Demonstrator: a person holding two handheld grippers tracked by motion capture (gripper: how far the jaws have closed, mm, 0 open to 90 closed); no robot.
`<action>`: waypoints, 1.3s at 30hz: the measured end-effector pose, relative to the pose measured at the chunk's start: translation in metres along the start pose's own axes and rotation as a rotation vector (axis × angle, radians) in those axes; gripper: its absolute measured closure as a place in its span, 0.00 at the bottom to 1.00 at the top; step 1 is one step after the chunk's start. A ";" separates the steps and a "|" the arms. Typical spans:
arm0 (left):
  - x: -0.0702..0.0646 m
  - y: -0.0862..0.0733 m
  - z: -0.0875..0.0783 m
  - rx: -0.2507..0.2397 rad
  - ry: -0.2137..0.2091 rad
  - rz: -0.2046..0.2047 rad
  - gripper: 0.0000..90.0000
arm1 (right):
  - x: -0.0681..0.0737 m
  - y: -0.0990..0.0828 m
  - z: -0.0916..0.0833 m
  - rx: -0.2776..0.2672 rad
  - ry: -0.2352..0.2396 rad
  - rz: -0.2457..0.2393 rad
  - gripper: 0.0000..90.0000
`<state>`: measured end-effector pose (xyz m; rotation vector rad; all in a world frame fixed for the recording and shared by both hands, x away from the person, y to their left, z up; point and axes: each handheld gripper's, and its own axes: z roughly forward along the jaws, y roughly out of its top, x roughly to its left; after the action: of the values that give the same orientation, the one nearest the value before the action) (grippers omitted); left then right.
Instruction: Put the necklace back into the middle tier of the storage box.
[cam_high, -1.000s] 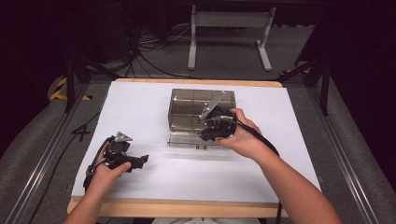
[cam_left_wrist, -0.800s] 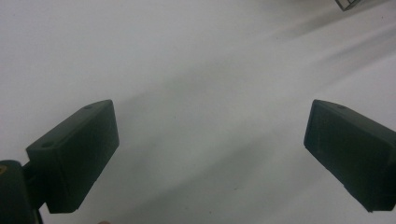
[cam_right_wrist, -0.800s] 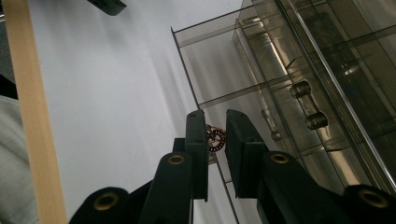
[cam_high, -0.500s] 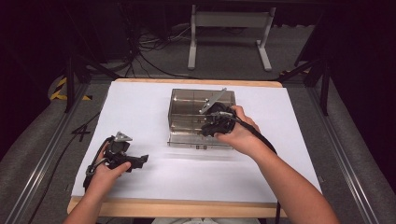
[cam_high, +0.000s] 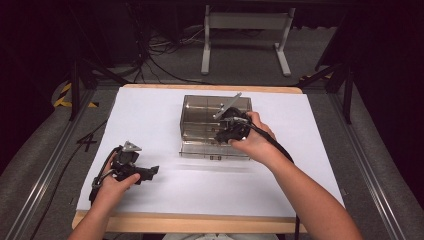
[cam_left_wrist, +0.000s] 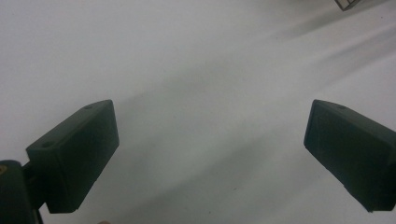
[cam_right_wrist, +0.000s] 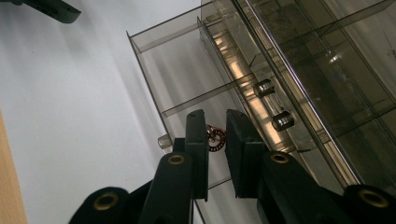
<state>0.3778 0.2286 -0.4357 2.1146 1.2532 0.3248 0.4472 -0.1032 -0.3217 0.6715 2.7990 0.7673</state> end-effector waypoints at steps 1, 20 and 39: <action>0.000 0.000 0.000 -0.001 -0.001 -0.003 0.04 | -0.001 0.000 0.001 0.002 -0.002 0.000 0.88; 0.000 0.000 0.000 -0.001 0.005 -0.002 0.04 | -0.006 -0.006 0.028 0.062 -0.005 0.011 0.88; 0.000 0.000 0.000 -0.001 0.004 -0.002 0.04 | -0.007 -0.010 0.045 0.120 -0.001 0.008 0.88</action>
<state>0.3775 0.2291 -0.4356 2.1131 1.2569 0.3289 0.4622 -0.0943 -0.3653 0.7028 2.8611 0.6039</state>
